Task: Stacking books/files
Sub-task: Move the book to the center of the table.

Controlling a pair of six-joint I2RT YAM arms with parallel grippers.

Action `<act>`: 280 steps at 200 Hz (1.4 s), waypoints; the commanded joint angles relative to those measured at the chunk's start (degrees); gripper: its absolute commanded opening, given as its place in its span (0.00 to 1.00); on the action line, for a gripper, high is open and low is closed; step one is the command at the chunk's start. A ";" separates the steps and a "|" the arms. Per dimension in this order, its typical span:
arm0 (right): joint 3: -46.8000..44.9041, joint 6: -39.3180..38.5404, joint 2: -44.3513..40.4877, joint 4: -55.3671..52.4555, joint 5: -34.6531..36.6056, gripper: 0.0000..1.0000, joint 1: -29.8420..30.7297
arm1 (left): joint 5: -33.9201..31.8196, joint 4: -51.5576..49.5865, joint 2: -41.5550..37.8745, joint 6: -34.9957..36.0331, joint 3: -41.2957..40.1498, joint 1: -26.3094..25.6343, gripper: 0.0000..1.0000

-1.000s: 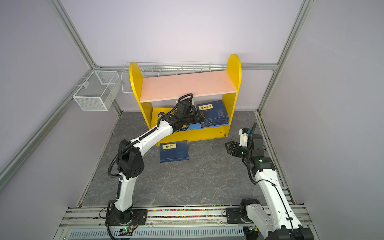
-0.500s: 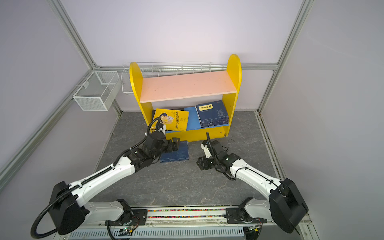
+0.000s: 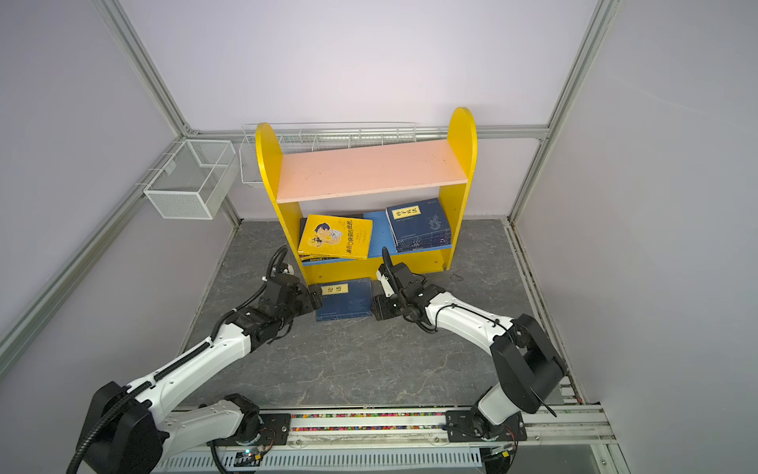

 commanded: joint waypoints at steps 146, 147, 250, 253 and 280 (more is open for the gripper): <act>11.18 -0.51 20.34 1.78 -5.11 0.63 0.28 | 13.25 13.02 24.46 4.26 -0.38 4.59 0.91; 11.27 -0.55 20.38 1.78 -5.12 0.63 0.27 | 13.37 13.02 24.57 4.31 -0.33 4.59 0.91; 11.04 0.69 18.08 14.26 -21.88 0.59 0.19 | 22.10 10.64 25.72 9.72 2.05 4.26 0.82; 10.86 0.76 17.71 14.63 -22.26 0.58 0.23 | 22.12 10.60 25.58 9.71 2.04 4.24 0.82; 9.82 0.75 14.42 16.09 -23.21 0.55 0.27 | 22.83 9.71 24.72 9.73 2.36 4.06 0.81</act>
